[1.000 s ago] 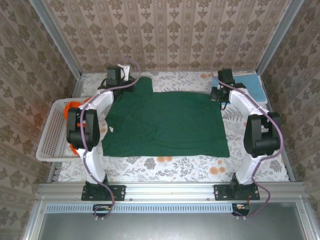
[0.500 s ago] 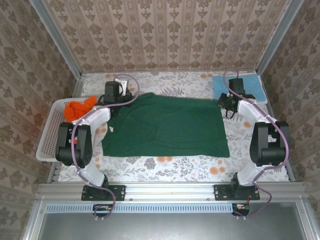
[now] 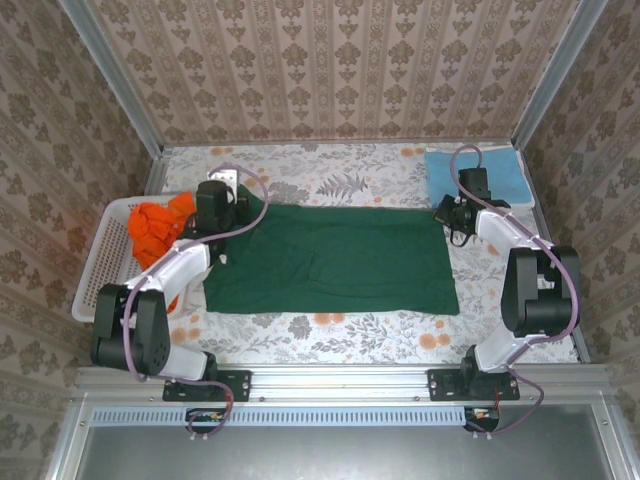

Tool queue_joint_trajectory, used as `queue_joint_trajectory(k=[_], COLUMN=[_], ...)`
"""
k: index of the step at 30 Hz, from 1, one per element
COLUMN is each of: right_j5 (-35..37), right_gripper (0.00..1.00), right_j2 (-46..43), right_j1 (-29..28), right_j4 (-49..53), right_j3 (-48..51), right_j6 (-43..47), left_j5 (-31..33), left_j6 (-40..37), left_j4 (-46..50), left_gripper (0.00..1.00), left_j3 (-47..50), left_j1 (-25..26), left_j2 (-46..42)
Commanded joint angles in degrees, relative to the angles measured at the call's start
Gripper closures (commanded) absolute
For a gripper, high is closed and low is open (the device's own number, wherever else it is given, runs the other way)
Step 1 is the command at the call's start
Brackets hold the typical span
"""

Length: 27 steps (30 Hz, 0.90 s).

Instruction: Fold and stack the t-shirts

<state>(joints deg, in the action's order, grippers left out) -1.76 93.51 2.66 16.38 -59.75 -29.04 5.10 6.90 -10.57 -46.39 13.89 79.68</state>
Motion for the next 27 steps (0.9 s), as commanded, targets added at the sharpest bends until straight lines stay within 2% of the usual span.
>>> queue_joint_trajectory(k=[1,9,11,14,15,16,17,18,19,21,23,27], right_j5=[-0.48,-2.33,-2.98,-3.68,-4.01,-4.51,-4.85,-5.28,-6.21,-9.12,-9.58,-9.57], right_gripper=[1.00,1.00,1.00,0.97,0.96,0.93,0.86,0.73,0.70,0.70,0.67,0.65], right_j2=[-2.29,-4.44,-4.72,-5.64,-6.52,-7.63,-8.83,-10.34,-11.65,-16.15,-19.99,-24.14], right_j1=[0.51,0.51,0.51,0.57,0.73,1.05,1.48,2.52,3.75,7.61,9.82,9.82], right_j4=[-1.43,-3.23,-3.80,-4.88,-5.80,-7.05,-8.26,-9.78,-11.21,-16.37,-19.38,-18.07], right_j3=[1.44,5.65,7.04,9.81,11.36,13.13,14.84,17.06,18.97,24.38,28.01,27.47], right_j6=[-2.70,-5.63,-6.47,-7.91,-8.49,-9.35,-10.39,-12.16,-14.02,-18.80,-21.99,-21.51], left_j5=[2.75,5.34,6.38,9.35,11.18,13.59,15.19,16.19,16.53,15.74,13.71,5.91], left_j6=[1.37,1.54,1.75,2.38,3.07,3.88,4.72,6.00,6.83,8.18,8.79,8.76], left_j4=[-2.00,-0.40,0.13,1.07,1.10,1.08,1.22,1.09,0.56,-0.82,-0.51,8.21], left_gripper=[1.00,1.00,0.88,0.87,0.81,0.68,0.62,0.59,0.58,0.57,0.54,0.49], left_j3=[2.03,7.19,8.72,11.68,13.11,14.63,15.87,17.19,18.27,19.32,17.21,5.51], left_j1=[0.17,0.77,1.40,3.08,3.83,4.43,4.65,4.74,4.74,4.74,4.74,5.12], left_j2=[-3.60,-9.86,-11.59,-15.55,-17.60,-19.67,-22.01,-24.76,-27.03,-30.59,-30.61,-20.48])
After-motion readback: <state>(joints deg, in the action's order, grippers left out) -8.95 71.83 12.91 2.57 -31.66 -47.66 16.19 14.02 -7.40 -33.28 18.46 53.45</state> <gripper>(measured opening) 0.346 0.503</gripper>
